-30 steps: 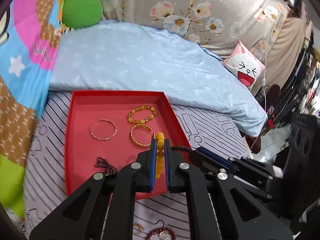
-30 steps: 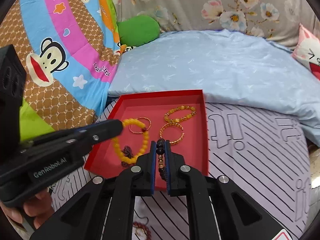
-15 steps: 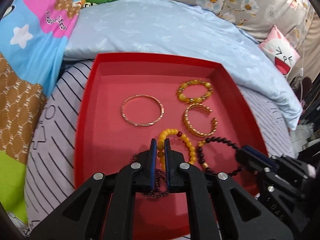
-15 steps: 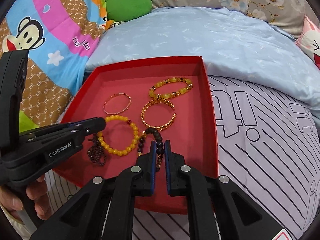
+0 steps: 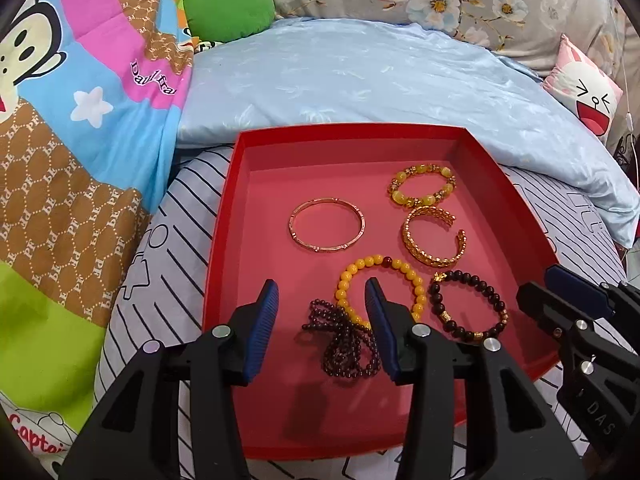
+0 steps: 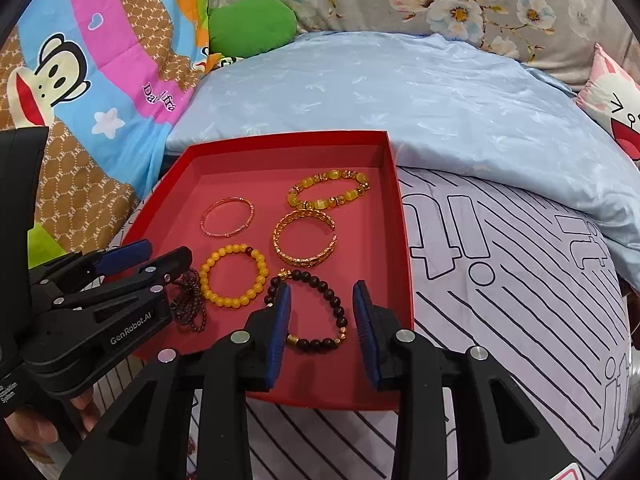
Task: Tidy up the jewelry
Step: 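Carry both bracelets into the red box and open both tools, then withdraw both tools toward the gold ring and the dark-red beaded bracelet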
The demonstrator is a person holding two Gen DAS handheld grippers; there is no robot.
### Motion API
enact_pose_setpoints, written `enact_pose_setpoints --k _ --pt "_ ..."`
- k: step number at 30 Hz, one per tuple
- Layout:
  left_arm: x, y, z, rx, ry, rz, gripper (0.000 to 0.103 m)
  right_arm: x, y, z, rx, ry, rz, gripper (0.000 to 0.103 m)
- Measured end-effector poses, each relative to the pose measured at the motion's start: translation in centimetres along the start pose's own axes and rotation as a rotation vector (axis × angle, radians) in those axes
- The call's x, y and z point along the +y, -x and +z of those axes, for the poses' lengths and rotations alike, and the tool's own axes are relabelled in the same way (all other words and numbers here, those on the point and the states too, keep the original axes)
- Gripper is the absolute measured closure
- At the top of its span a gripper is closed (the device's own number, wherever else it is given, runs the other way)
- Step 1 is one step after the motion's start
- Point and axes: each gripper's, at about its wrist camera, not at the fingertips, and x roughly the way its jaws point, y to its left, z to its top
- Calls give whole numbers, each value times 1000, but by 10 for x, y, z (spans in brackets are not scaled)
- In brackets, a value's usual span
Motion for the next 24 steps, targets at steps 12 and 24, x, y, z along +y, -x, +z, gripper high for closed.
enact_pose_setpoints --k 12,24 --pt "3 42 -19 -32 14 7 60 12 41 -20 -22 14 23 71" --pt "10 81 -73 -15 29 22 60 17 75 -75 17 21 28 71"
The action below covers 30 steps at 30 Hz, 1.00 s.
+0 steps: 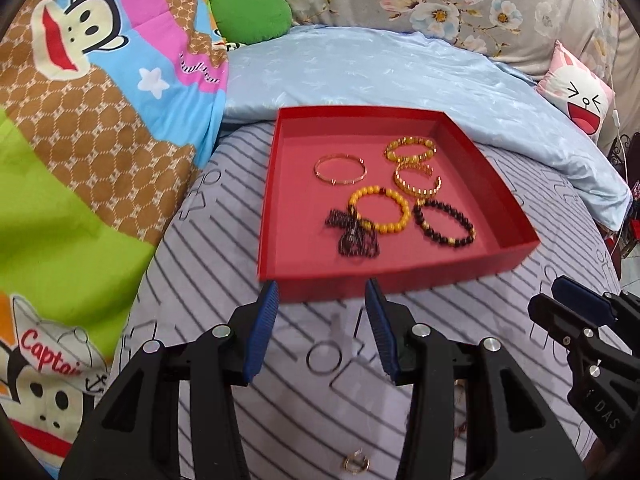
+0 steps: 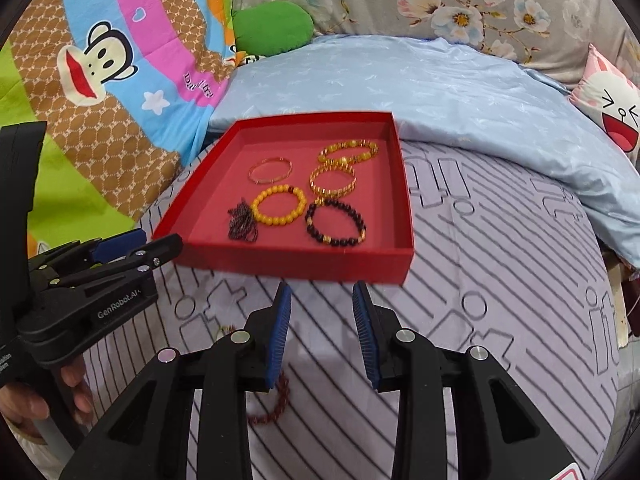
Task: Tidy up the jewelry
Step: 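Withdraw both tools toward the gold ring and the dark-red beaded bracelet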
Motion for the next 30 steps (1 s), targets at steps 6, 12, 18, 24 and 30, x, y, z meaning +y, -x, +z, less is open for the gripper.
enact_pose_setpoints --k 6,12,18,24,30 --pt "6 7 -34 42 11 12 60 6 -4 -29 50 -5 6 72" --pt "10 11 -63 78 17 15 59 14 -9 -47 74 -2 9 71" --pt "12 11 -82 107 23 12 59 23 -16 -54 93 16 7 72" --pt "12 11 -91 114 20 9 59 26 -22 -62 115 31 2 72" --pt "9 12 -91 115 18 5 59 21 -25 -68 127 23 -12 72"
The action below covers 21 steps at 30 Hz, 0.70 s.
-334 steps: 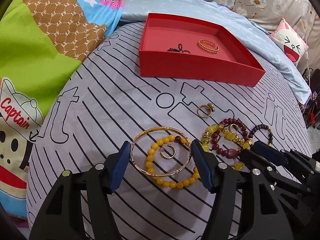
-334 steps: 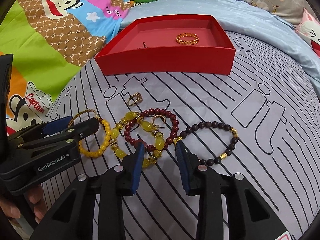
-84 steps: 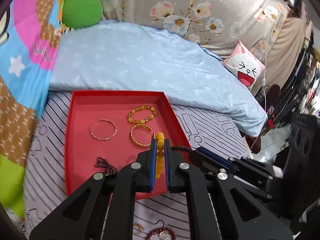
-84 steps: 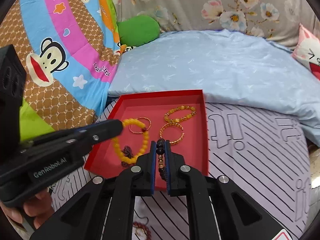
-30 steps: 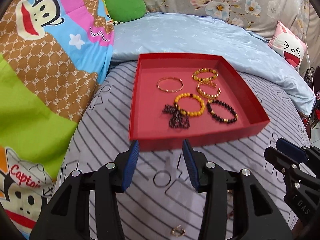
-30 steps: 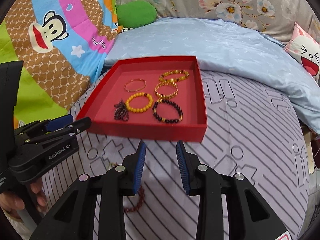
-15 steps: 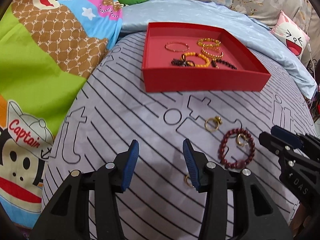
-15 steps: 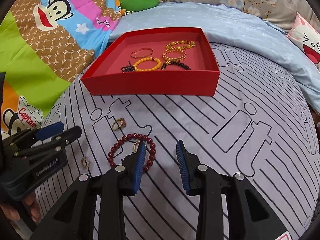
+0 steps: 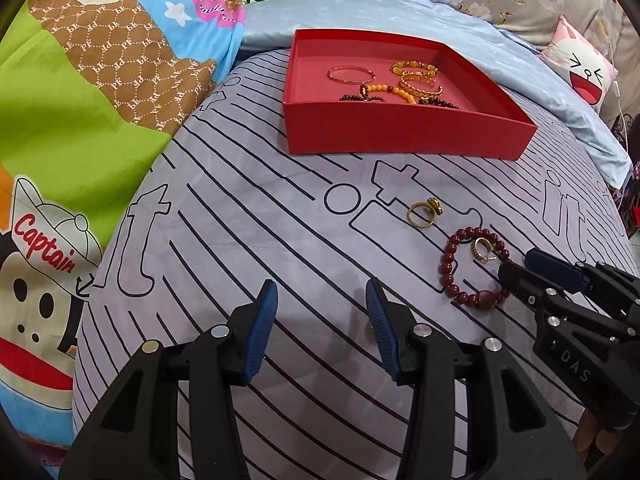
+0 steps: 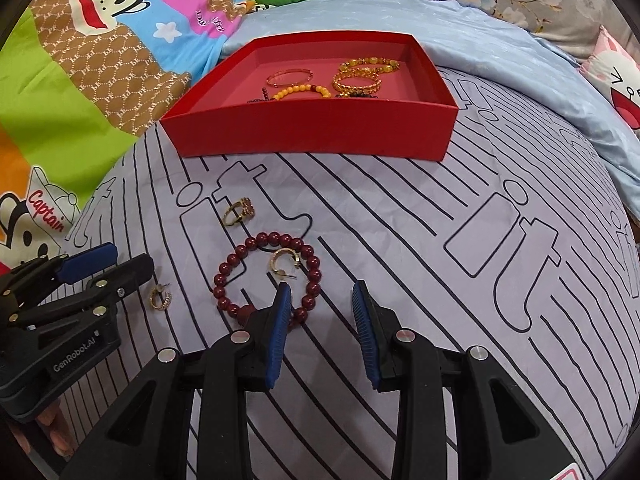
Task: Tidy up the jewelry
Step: 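Withdraw both tools toward the gold ring and the dark-red beaded bracelet, then grasp the gold ring with the left tool while the right tool grasps the dark-red beaded bracelet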
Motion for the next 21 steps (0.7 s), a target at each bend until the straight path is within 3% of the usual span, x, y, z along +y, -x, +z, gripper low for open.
enact_pose_setpoints --k 12,21 --pt "-6 2 2 -1 -10 -5 59 -20 7 -9 2 -22 -21 73" --pt "-11 -1 5 2 -18 -9 58 -25 11 -16 2 -8 -44 89"
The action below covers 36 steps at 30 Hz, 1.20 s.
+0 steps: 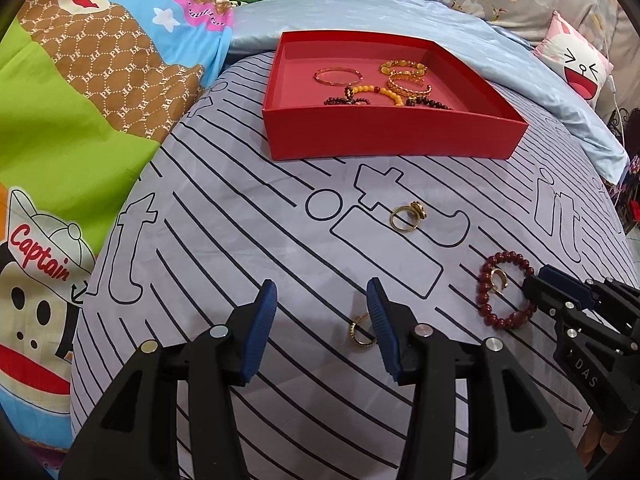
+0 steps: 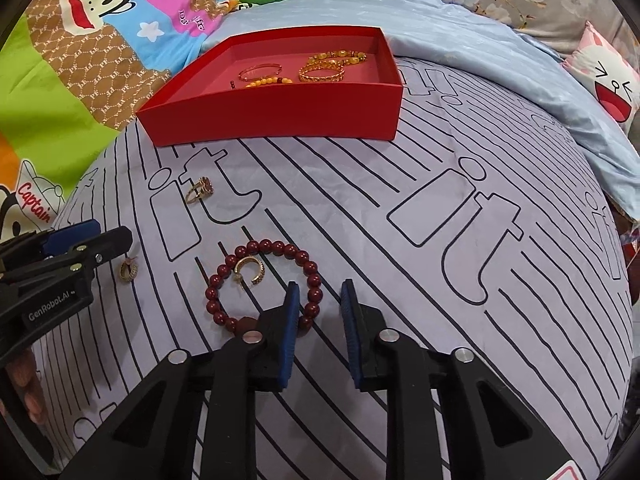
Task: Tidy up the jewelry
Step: 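Grasp the gold ring with the left tool while the right tool grasps the dark-red beaded bracelet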
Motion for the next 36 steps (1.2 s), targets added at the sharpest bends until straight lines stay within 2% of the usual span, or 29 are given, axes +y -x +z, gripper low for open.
enact_pose_setpoints --k 2,7,9,16,24,26,30,32,36 --pt "-2 -2 2 -1 -5 -2 56 -2 0 -1 0 -7 4 95" --pt "-10 -9 10 1 -19 -14 54 -3 0 -1 0 -10 9 95" --pt "-15 -12 14 -7 -28 -25 48 -4 0 -1 0 -14 14 95" --pt "-28 -32 27 6 -49 -50 48 -6 -1 0 1 -22 30 95" --pt "-37 -44 42 -29 -70 -60 49 -9 -1 1 3 -40 49 95" --pt "-37 -44 43 -36 -72 -65 53 -10 -2 2 3 -41 51 95" --pt "-40 -43 42 -48 -89 -78 76 -10 -2 3 3 -43 54 95" --pt "-40 -42 42 -46 -89 -94 84 -10 -3 3 4 -44 57 95" --pt "-40 -40 40 -41 -83 -119 90 -10 -2 3 7 -56 69 95"
